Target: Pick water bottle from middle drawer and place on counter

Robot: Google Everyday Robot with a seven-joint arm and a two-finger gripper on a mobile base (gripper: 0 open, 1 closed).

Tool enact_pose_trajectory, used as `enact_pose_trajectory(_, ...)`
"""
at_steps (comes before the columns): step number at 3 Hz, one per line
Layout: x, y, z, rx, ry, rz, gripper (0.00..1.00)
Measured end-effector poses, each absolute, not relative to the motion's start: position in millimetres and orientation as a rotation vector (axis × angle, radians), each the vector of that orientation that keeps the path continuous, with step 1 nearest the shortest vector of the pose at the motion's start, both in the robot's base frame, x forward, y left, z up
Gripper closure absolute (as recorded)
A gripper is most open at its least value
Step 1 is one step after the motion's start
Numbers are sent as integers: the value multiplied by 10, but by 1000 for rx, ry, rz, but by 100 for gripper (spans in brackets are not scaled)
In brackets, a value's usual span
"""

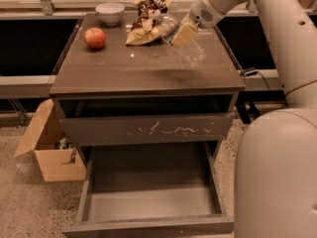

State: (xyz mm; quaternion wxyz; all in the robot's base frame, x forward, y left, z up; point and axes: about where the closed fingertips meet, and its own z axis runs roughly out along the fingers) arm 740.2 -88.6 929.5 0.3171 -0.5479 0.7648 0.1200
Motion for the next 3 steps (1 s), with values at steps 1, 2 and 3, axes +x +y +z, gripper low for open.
enact_pose_trajectory(1, 7624, -880, 9058, -1415, 2099, 300, 73)
enact_pose_trajectory(2, 7711, -891, 8879, -1385, 2147, 328, 50)
enact_pose_trajectory(3, 7776, -879, 8733, -1357, 2179, 360, 19)
